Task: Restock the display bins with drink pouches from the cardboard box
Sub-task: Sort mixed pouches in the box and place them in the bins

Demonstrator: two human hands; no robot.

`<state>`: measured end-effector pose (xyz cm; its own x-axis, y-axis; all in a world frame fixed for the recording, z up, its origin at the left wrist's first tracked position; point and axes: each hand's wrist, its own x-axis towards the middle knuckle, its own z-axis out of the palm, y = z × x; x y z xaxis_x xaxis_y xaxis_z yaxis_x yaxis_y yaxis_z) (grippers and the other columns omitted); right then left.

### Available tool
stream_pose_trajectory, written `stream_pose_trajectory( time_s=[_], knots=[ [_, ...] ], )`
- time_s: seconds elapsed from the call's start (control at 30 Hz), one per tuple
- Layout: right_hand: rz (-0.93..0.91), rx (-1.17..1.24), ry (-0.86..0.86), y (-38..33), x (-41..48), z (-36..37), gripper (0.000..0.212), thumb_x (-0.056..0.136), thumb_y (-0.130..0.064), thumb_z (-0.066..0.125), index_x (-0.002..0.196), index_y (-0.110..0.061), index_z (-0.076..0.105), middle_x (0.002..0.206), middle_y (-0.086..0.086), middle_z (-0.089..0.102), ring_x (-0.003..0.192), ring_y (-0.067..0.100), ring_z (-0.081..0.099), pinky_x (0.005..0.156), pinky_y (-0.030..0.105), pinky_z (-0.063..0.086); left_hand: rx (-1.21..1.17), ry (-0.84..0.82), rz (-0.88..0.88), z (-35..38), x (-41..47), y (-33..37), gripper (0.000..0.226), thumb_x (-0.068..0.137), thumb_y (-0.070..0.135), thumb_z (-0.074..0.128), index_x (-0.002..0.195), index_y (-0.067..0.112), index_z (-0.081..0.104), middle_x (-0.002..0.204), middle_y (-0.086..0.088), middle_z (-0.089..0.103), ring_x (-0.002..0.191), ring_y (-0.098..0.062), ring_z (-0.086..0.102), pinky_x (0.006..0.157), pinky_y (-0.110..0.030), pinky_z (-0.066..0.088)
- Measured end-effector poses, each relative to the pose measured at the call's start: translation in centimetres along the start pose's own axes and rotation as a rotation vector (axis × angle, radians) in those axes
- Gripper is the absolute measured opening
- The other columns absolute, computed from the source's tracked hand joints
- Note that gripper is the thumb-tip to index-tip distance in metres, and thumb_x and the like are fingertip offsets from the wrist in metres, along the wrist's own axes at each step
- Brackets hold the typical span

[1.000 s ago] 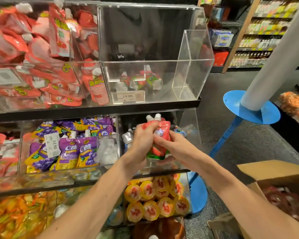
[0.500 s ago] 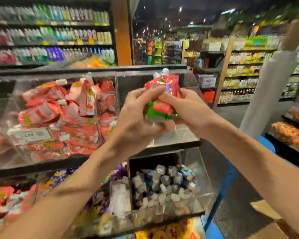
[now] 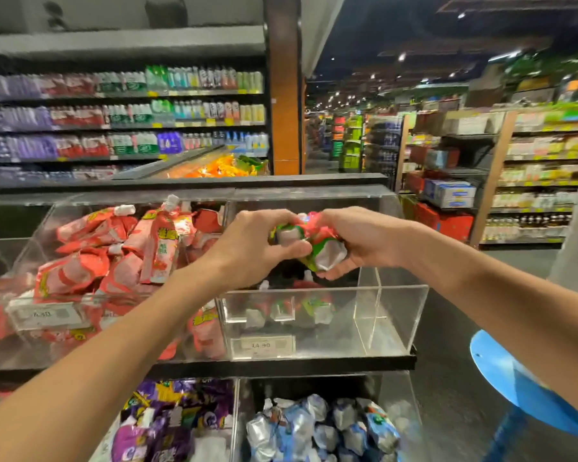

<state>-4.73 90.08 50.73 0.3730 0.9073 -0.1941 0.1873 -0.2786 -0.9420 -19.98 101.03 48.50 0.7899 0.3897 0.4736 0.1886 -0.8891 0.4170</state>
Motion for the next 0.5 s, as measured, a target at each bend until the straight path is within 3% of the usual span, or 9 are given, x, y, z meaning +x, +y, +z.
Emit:
stream_pose_trajectory(
  time_s=[0.1,0.2,0.33,0.4,0.5],
  knots=[
    [-0.003,-0.208,0.037,0.6,1.1,-1.1,0.043,0.105,-0.035,0.047,0.108,0.005,0.062,0.078,0.013,0.065,0.058,0.018,0.066,0.052,0.029,0.057,-0.039,-0.049,-0.046,0.9,1.3,-0.5,0.033,0.08,0.045,0.078,0.11,0.034,0.072,0.084,0.014,0.07,0.07,0.003,0.063,0.063,-0.018,0.044],
    [-0.052,-0.591,0.162,0.5,1.5,-2.2,0.038,0.107,-0.029,0.042,0.082,-0.005,0.057,0.079,0.015,0.06,0.052,0.02,0.064,0.049,0.032,0.058,-0.063,-0.116,-0.061,1.9,2.9,-0.8,0.029,0.078,0.048,0.078,0.102,0.032,0.074,0.089,0.009,0.074,0.074,0.001,0.067,0.07,-0.02,0.052],
    [-0.098,-0.901,0.301,0.6,1.8,-3.8,0.034,0.103,-0.022,0.041,0.072,-0.013,0.051,0.07,0.004,0.059,0.049,0.012,0.054,0.039,0.019,0.044,-0.041,-0.229,-0.087,3.5,5.4,-1.4,0.031,0.082,0.05,0.075,0.099,0.025,0.074,0.077,0.006,0.073,0.064,0.001,0.064,0.066,-0.022,0.049],
    [-0.115,-0.981,0.333,0.7,2.0,-4.1,0.035,0.102,-0.021,0.041,0.068,-0.014,0.047,0.075,0.008,0.06,0.054,0.017,0.054,0.047,0.021,0.04,0.05,-0.286,-0.095,4.6,6.7,-2.0,0.04,0.081,0.055,0.073,0.105,0.024,0.072,0.084,0.006,0.072,0.075,-0.007,0.066,0.071,-0.025,0.05],
    [-0.142,-0.992,0.461,0.2,2.2,-4.7,0.027,0.099,-0.021,0.04,0.074,-0.012,0.042,0.09,0.013,0.052,0.08,0.031,0.051,0.07,0.031,0.04,0.163,-0.36,-0.089,6.8,8.5,-2.6,0.05,0.081,0.058,0.073,0.11,0.017,0.07,0.096,0.0,0.068,0.089,-0.017,0.065,0.081,-0.033,0.054]
  ],
)
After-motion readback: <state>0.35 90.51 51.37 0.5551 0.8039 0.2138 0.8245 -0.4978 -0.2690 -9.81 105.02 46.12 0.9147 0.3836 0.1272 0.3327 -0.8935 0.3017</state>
